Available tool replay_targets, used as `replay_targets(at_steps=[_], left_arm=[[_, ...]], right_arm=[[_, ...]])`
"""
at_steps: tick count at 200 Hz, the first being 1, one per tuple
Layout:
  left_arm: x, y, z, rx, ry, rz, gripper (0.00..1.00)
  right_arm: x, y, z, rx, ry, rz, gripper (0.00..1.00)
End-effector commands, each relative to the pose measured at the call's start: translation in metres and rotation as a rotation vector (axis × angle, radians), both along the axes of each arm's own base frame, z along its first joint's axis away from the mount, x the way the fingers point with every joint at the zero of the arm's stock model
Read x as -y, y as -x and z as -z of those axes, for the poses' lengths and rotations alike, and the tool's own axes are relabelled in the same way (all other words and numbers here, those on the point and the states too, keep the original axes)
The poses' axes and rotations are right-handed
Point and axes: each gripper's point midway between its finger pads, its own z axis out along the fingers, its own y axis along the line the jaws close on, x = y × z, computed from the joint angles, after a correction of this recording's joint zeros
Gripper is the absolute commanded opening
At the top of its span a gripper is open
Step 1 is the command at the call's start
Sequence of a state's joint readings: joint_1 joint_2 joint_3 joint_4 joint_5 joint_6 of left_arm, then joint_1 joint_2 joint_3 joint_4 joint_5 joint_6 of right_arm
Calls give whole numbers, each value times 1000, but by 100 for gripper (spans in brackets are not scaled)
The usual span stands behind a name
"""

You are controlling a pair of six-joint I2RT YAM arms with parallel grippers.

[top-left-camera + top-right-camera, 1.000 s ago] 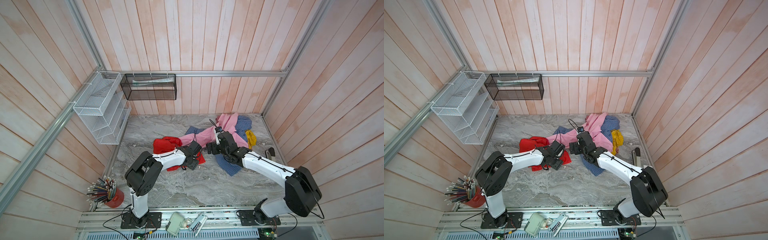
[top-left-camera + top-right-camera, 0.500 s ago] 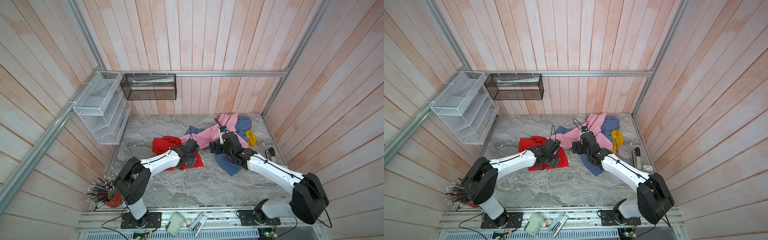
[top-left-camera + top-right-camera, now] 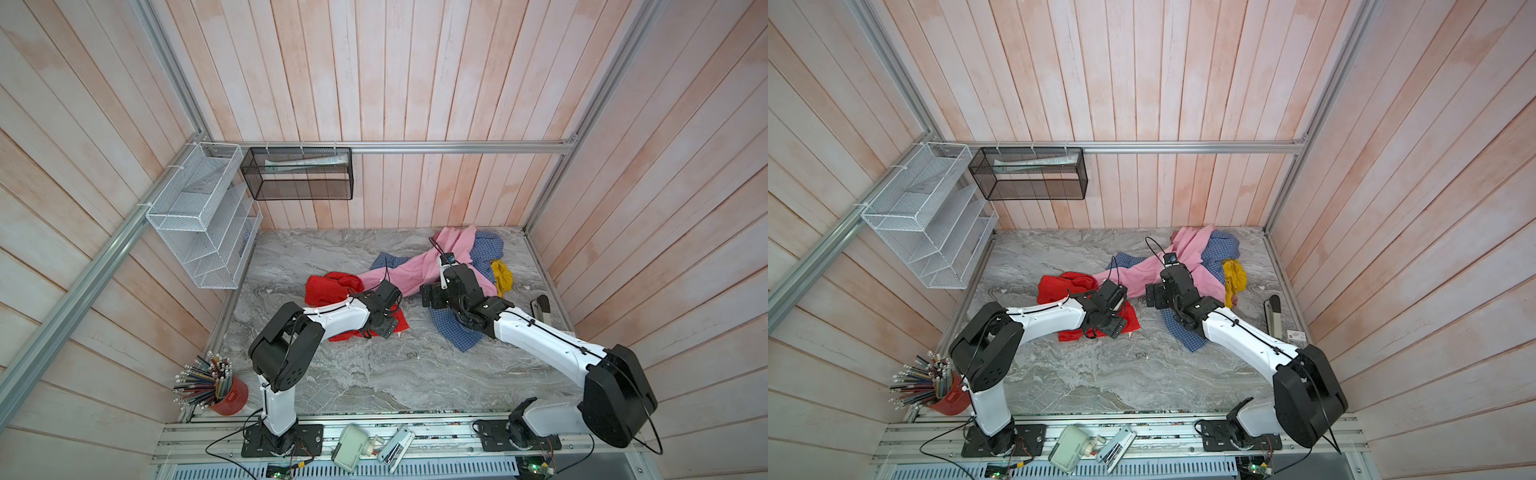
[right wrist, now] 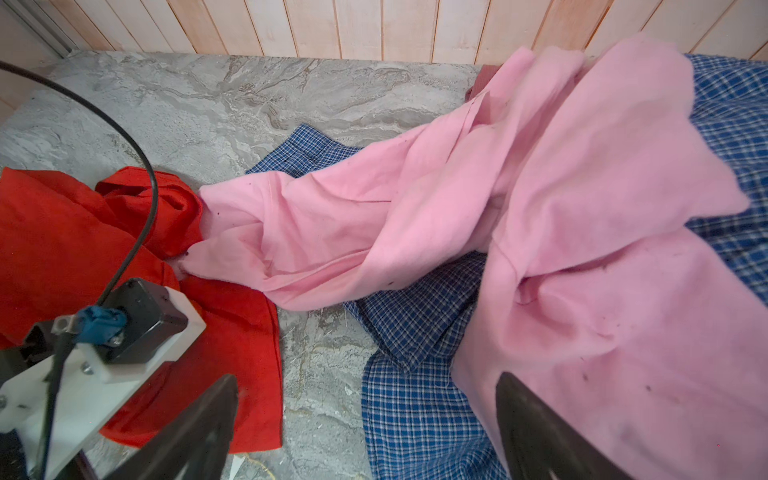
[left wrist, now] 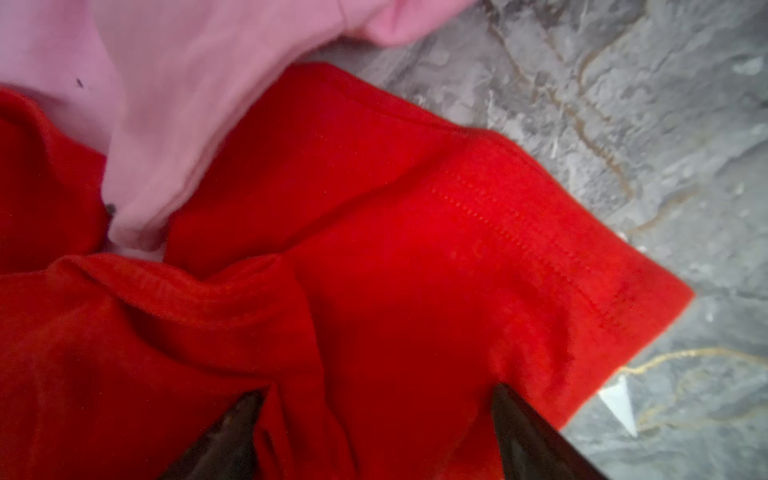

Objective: Pick out a specific cloth from the pile

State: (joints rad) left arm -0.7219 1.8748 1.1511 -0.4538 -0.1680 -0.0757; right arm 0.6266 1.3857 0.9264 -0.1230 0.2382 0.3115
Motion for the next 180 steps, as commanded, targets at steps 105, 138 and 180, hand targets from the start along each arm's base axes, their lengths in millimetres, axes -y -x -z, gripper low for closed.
replay_targets(at_steps=[105,138,180], left_arm=[[-54,13,-8,-103,78,-157,0],[-60,-14,-77,85,116,-181,0],[-94,-35,-171,310,145,-254,0]], right_arm=[[3,-7,-2,0,7,31,97],[0,-10,-5,10,-3,27,97],[0,-10,-10,30,-25,32,97]])
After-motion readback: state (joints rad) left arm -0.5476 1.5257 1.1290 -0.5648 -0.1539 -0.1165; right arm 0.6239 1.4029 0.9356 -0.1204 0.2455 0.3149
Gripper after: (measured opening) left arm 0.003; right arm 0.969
